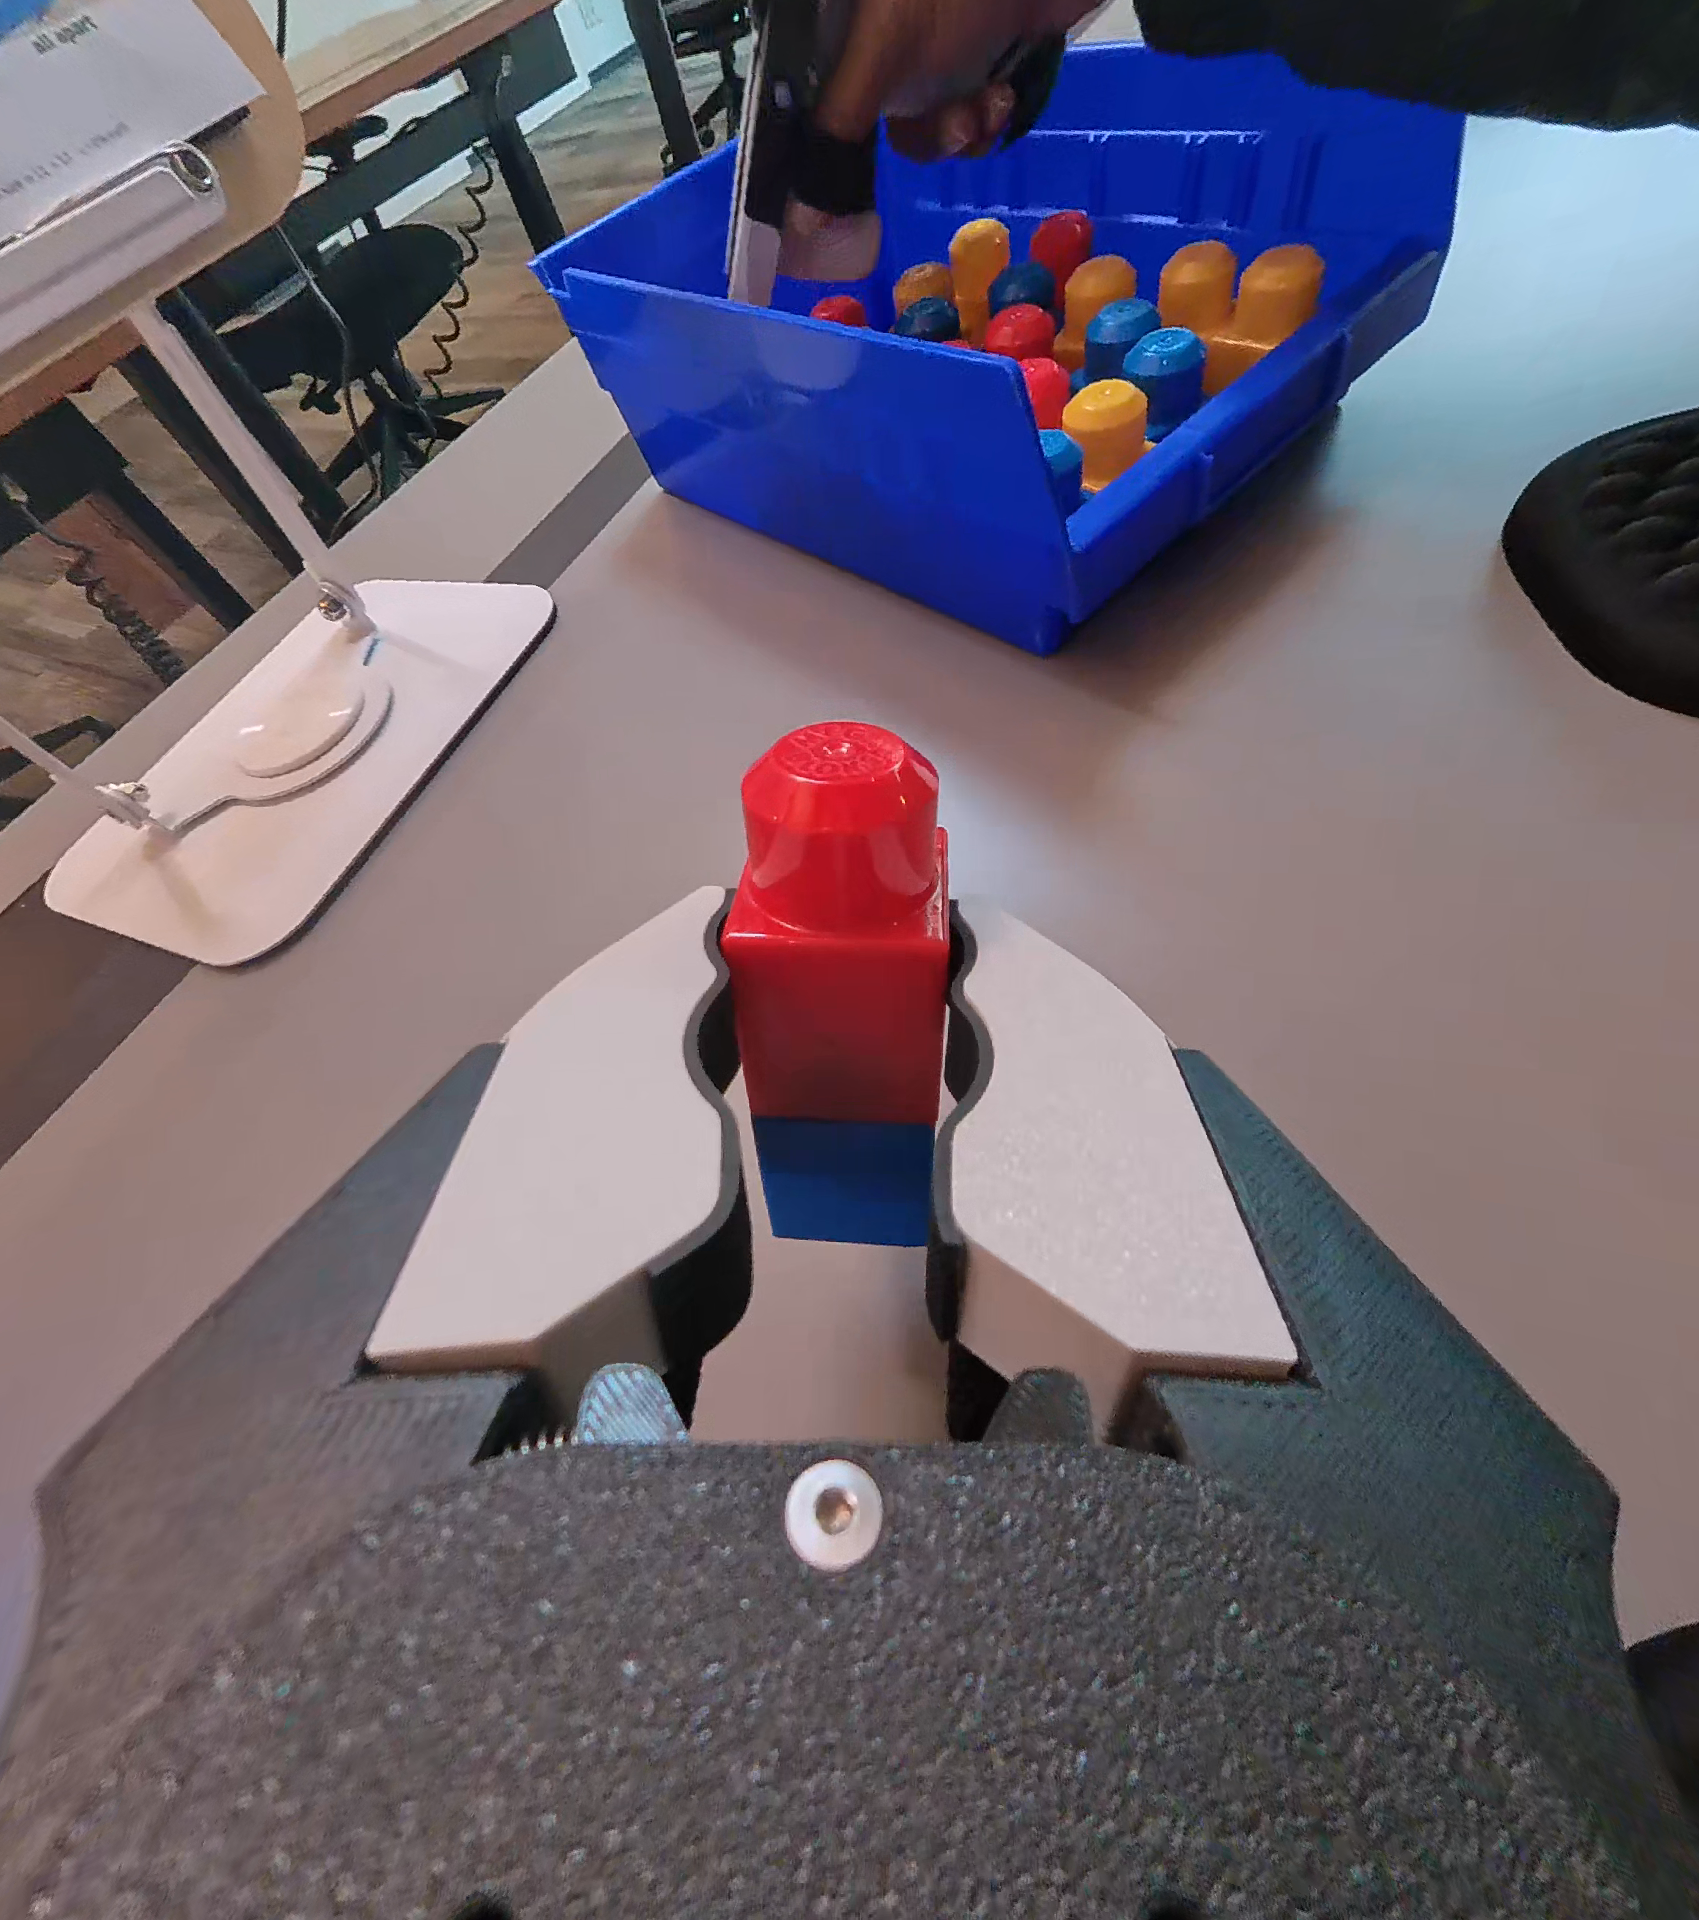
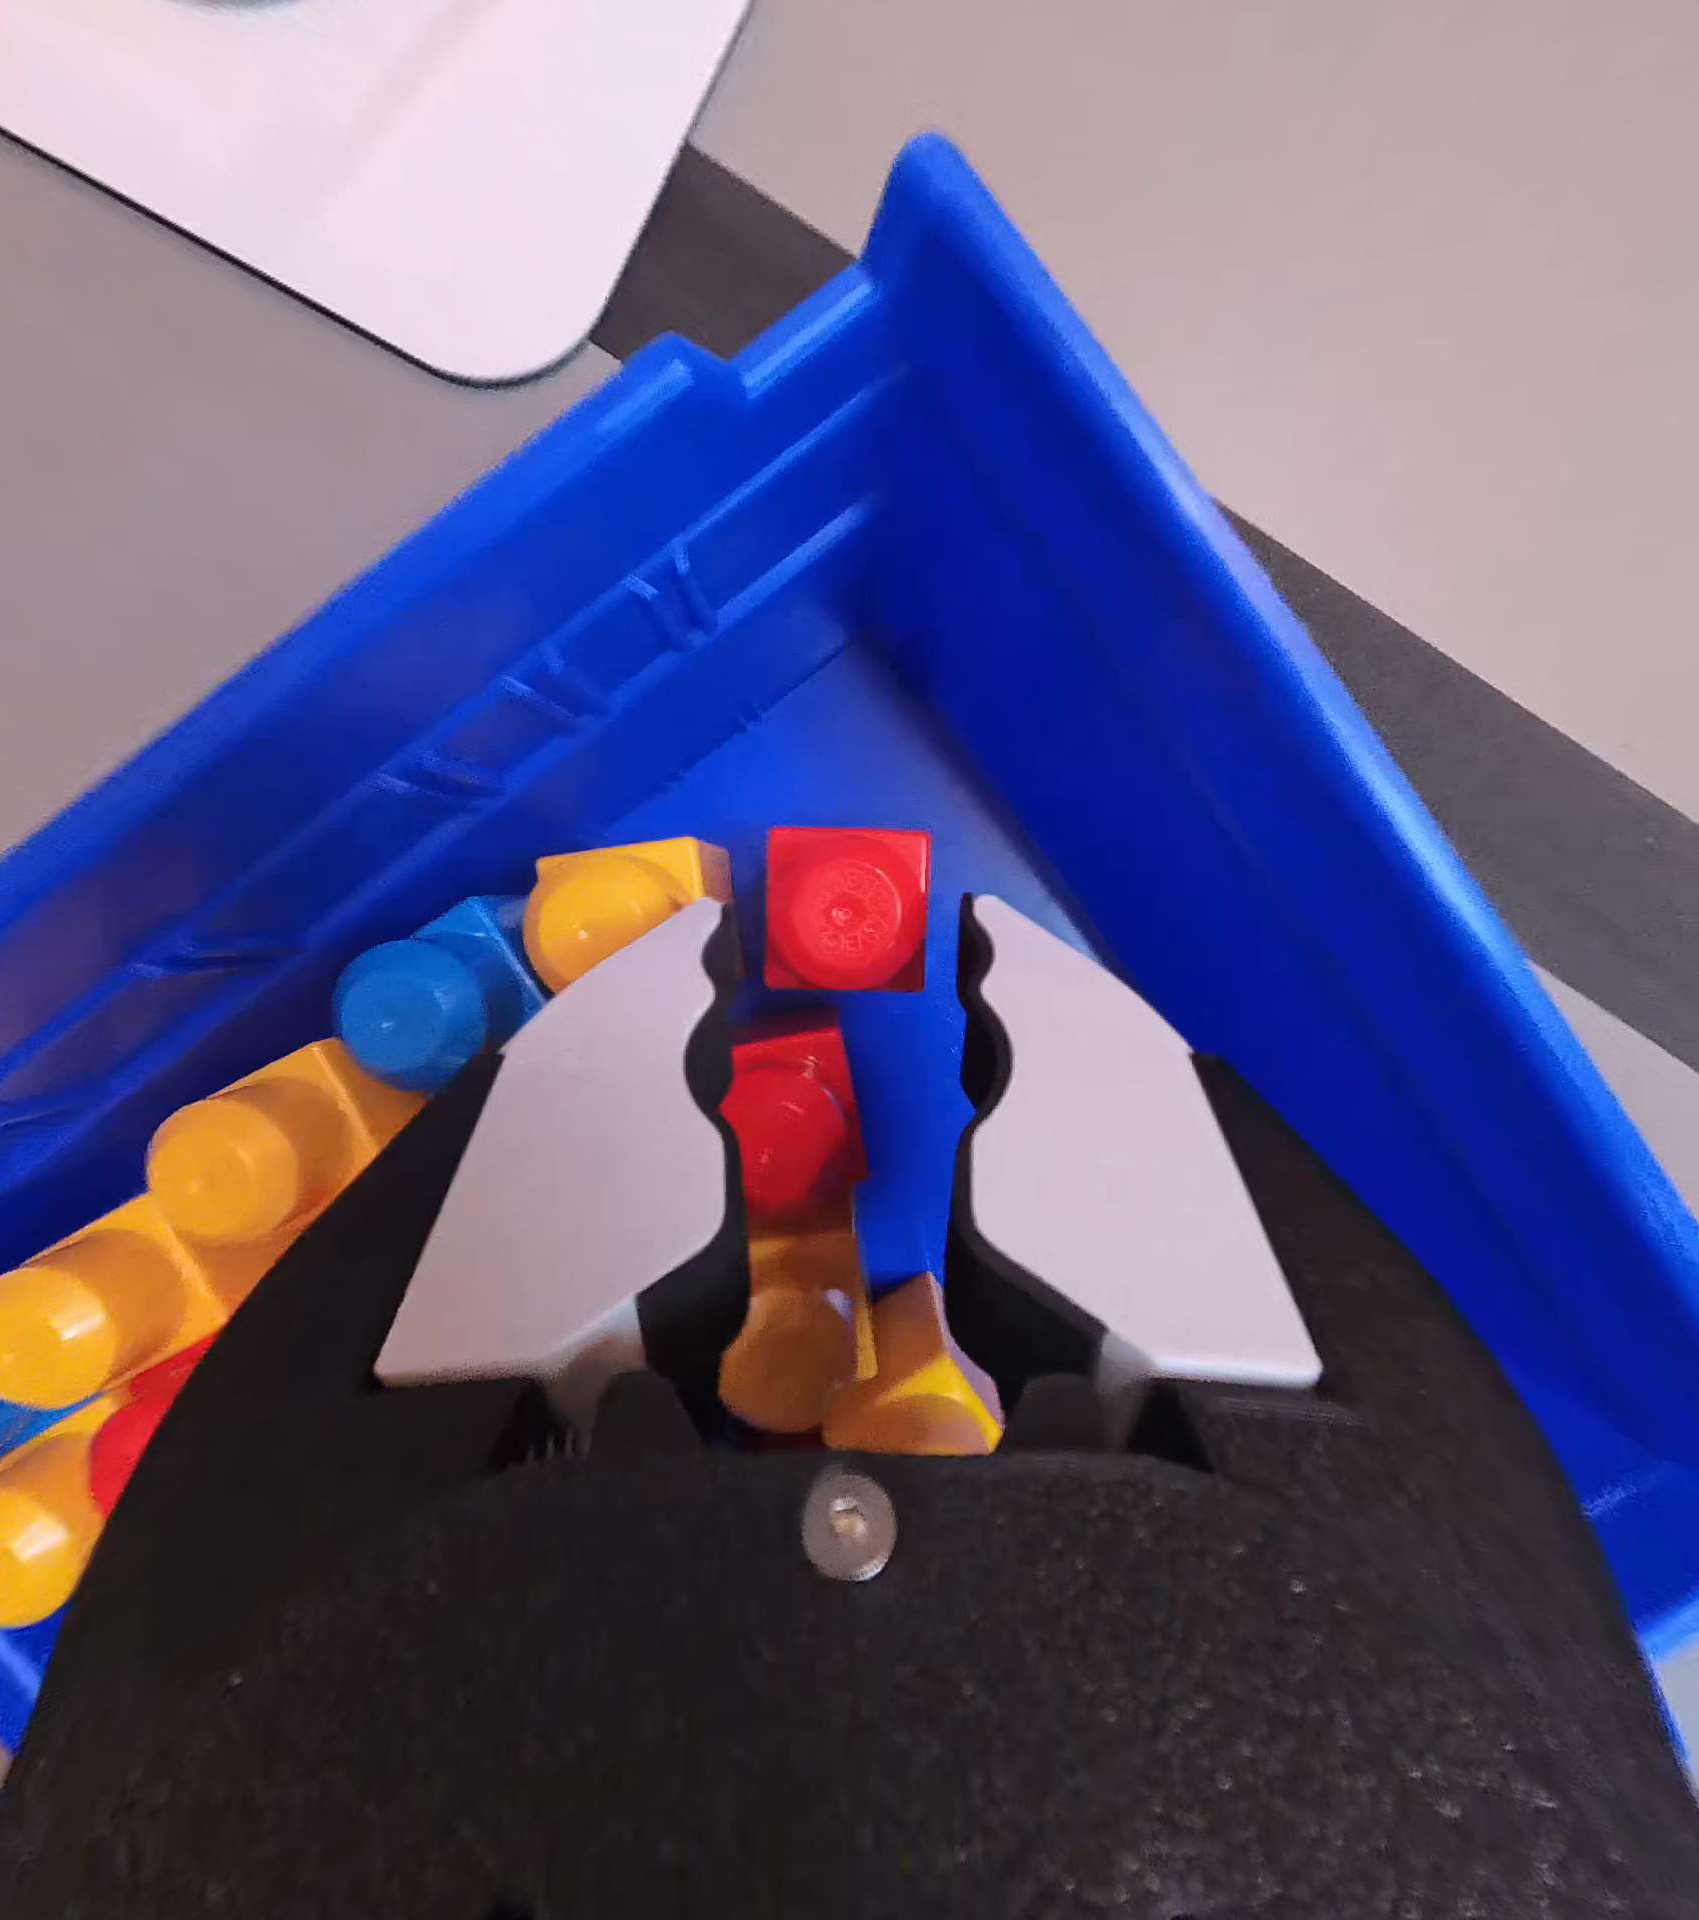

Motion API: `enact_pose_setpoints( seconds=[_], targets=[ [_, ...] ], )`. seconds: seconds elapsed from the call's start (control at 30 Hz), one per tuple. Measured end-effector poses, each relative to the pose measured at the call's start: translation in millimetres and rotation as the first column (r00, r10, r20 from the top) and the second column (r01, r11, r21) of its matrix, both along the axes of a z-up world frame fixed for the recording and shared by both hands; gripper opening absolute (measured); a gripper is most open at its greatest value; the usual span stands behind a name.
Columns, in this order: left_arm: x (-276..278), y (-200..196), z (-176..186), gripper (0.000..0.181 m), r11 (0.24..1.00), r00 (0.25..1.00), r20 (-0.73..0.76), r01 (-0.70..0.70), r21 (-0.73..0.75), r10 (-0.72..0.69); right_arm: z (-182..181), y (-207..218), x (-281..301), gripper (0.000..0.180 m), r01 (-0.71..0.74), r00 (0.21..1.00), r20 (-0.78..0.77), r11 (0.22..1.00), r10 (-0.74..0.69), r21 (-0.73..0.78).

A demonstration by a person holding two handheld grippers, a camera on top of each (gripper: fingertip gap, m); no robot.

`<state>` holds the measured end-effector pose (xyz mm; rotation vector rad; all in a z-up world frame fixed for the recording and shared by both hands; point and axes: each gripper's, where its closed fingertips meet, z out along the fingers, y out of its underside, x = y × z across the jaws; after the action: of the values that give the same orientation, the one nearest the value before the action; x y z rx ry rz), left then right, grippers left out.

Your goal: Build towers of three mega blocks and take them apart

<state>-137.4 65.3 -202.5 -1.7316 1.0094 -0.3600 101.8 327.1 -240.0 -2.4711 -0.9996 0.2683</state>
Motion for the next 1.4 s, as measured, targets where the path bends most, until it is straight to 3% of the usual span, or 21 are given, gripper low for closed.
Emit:
enact_pose_setpoints(
  seconds=[0.1,0.17,0.3,0.43,0.6,0.67,0.77,0.87,0.93,0.97,1.13,1.2,1.23,1.3,1.4],
  targets=[
    [2.9,-1.4,0.2,0.036,1.000,1.000,0.007,0.011,0.000,-0.011,34.7,-8.2,-19.5,0.051,-0.041,0.992,-0.117,0.992,0.055,0.118],
    [5.1,-2.6,1.7,0.036,1.000,1.000,0.012,0.018,0.005,-0.018,68.6,-28.6,-46.7,0.052,-0.126,0.963,-0.201,0.959,0.180,0.253],
    [12.1,-9.0,4.2,0.036,0.998,0.999,0.006,0.054,0.022,-0.054,111.3,-137.1,-121.3,0.052,-0.447,0.767,-0.264,0.782,0.585,0.434],
    [23.4,-20.6,6.1,0.036,0.992,0.993,-0.017,0.120,0.044,-0.119,92.8,-254.3,-172.2,0.052,-0.698,0.533,-0.195,0.558,0.823,0.449],
    [37.3,-36.2,2.7,0.036,0.978,0.977,-0.093,0.198,0.067,-0.191,67.7,-311.1,-208.0,0.050,-0.761,0.444,-0.150,0.460,0.884,0.459],
    [38.3,-37.7,-0.7,0.036,0.978,0.974,-0.125,0.198,0.060,-0.190,62.1,-312.5,-214.7,0.033,-0.764,0.446,-0.117,0.446,0.887,0.466],
    [38.3,-38.9,0.5,0.036,0.973,0.972,-0.101,0.220,0.072,-0.212,62.4,-314.5,-216.3,0.030,-0.763,0.427,-0.120,0.428,0.896,0.484],
    [32.7,-33.6,3.0,0.062,0.976,0.978,-0.060,0.205,0.069,-0.201,72.9,-309.5,-211.5,0.029,-0.724,0.435,-0.171,0.456,0.884,0.518],
    [28.5,-30.4,-0.6,0.054,0.979,0.980,-0.055,0.195,0.058,-0.192,81.3,-307.7,-206.1,0.029,-0.701,0.429,-0.226,0.480,0.874,0.527],
    [27.3,-31.4,-4.2,0.038,0.977,0.977,-0.070,0.205,0.052,-0.201,84.8,-306.5,-203.6,0.029,-0.691,0.429,-0.239,0.487,0.871,0.535],
    [26.1,-34.0,3.8,0.036,0.976,0.976,-0.024,0.219,0.017,-0.219,94.8,-302.6,-192.9,0.029,-0.684,0.428,-0.247,0.491,0.869,0.540],
    [8.4,-25.1,-15.1,0.036,0.986,0.978,-0.131,0.163,-0.020,-0.164,125.7,-295.1,-183.1,0.029,-0.617,0.413,-0.306,0.510,0.858,0.600],
    [4.8,-23.1,-17.6,0.036,0.987,0.981,-0.107,0.157,-0.025,-0.159,145.8,-286.6,-173.4,0.029,-0.569,0.420,-0.323,0.523,0.848,0.634],
    [3.6,-21.0,-13.2,0.036,0.986,0.988,-0.016,0.151,-0.067,-0.152,179.0,-255.2,-149.1,0.029,-0.461,0.530,-0.259,0.531,0.807,0.711],
    [4.2,-17.3,-3.7,0.036,0.990,0.991,0.046,0.131,-0.061,-0.128,204.8,-179.2,-98.9,0.029,-0.331,0.798,-0.085,0.551,0.597,0.766]
  ],
)
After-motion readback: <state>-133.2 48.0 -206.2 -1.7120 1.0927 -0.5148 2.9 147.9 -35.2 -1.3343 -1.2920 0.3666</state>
